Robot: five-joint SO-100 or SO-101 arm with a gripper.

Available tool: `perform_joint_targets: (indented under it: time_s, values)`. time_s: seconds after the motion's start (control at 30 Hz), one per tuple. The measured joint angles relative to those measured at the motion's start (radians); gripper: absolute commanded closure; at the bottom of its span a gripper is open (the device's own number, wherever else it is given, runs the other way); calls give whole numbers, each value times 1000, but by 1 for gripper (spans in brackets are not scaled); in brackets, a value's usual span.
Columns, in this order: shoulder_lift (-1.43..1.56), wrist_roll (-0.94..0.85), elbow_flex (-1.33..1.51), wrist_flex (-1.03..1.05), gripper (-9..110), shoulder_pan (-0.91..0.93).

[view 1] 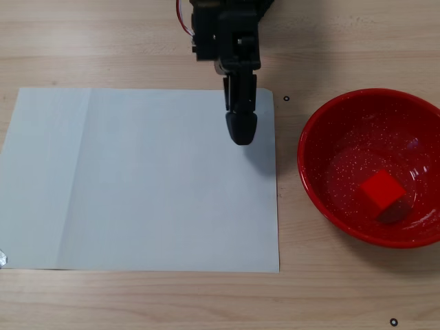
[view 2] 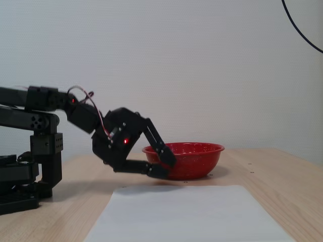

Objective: Grasp the red cube and put it in the red bowl.

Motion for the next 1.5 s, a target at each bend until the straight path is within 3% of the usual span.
perform_joint_targets:
  time_s: [0.17, 0.8, 1.2, 1.5]
  values:
    - [84, -2, 11, -3, 101, 3]
    - [247, -58, 11, 492, 101, 3]
    - [279, -78, 11, 696, 101, 21]
    - [279, -49, 11, 727, 101, 29]
